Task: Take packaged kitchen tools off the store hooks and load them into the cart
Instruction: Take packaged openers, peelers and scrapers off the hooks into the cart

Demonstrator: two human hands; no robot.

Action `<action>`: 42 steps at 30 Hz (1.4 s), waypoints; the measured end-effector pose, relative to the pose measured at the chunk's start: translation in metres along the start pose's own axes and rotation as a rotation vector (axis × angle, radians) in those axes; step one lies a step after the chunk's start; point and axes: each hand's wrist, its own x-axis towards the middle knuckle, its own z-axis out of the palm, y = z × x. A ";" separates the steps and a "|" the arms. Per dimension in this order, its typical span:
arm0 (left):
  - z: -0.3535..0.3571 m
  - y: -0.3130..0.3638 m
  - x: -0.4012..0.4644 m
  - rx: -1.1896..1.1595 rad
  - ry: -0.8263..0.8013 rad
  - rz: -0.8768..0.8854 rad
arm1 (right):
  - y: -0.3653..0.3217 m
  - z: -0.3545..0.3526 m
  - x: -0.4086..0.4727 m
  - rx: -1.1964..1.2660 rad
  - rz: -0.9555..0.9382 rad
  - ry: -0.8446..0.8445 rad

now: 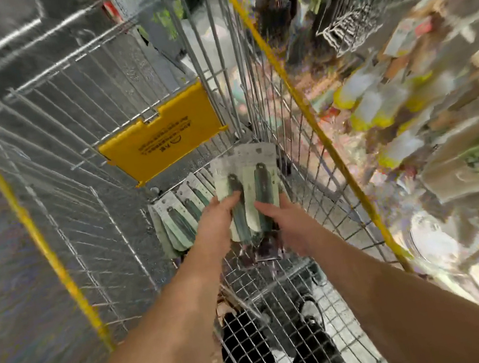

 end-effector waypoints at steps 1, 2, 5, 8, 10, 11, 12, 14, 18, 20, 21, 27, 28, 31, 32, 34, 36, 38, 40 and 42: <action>-0.002 -0.002 0.000 -0.018 -0.003 0.015 | -0.002 0.002 -0.004 -0.042 0.000 0.015; -0.003 -0.004 -0.003 -0.030 -0.024 0.017 | -0.003 0.000 -0.010 -0.063 -0.006 0.015; -0.016 -0.026 0.015 -0.051 -0.060 -0.029 | 0.010 -0.019 -0.010 -0.122 -0.024 -0.010; -0.007 0.004 -0.064 -0.027 -0.108 -0.065 | -0.006 -0.017 -0.057 -0.128 -0.048 -0.028; -0.002 0.015 -0.108 0.002 -0.182 -0.069 | -0.023 -0.008 -0.099 -0.175 -0.063 -0.036; -0.002 0.016 -0.124 0.007 -0.205 -0.067 | -0.028 -0.007 -0.114 -0.175 -0.079 -0.057; 0.000 0.018 -0.142 0.013 -0.222 -0.067 | -0.031 -0.006 -0.127 -0.175 -0.096 -0.078; 0.004 0.019 -0.171 0.020 -0.242 -0.052 | -0.034 -0.008 -0.151 -0.185 -0.106 -0.078; 0.014 0.015 -0.223 -0.008 -0.223 -0.037 | -0.032 -0.013 -0.196 -0.223 -0.168 -0.033; 0.016 0.012 -0.246 -0.001 -0.265 -0.020 | -0.028 -0.014 -0.217 -0.258 -0.234 0.010; 0.017 0.010 -0.257 0.000 -0.298 -0.007 | -0.026 -0.013 -0.230 -0.262 -0.269 0.037; 0.011 -0.004 -0.317 -0.045 -0.394 0.096 | -0.006 -0.011 -0.312 -0.178 -0.455 0.223; 0.013 -0.006 -0.328 -0.038 -0.420 0.082 | -0.003 -0.012 -0.325 -0.168 -0.476 0.241; 0.026 -0.006 -0.365 0.037 -0.480 0.068 | 0.001 -0.019 -0.369 -0.163 -0.533 0.337; 0.033 -0.007 -0.375 0.062 -0.515 0.072 | 0.001 -0.022 -0.384 -0.184 -0.538 0.384; 0.050 -0.008 -0.398 0.100 -0.583 0.098 | 0.001 -0.031 -0.415 -0.199 -0.549 0.433; 0.070 -0.009 -0.423 0.152 -0.632 0.151 | 0.000 -0.042 -0.449 -0.197 -0.560 0.484; 0.090 -0.009 -0.446 0.209 -0.625 0.198 | -0.001 -0.054 -0.480 -0.199 -0.575 0.559; 0.108 -0.010 -0.470 0.275 -0.614 0.240 | -0.001 -0.065 -0.510 -0.212 -0.640 0.660; 0.132 -0.012 -0.481 0.320 -0.550 0.373 | -0.001 -0.078 -0.537 -0.230 -0.709 0.739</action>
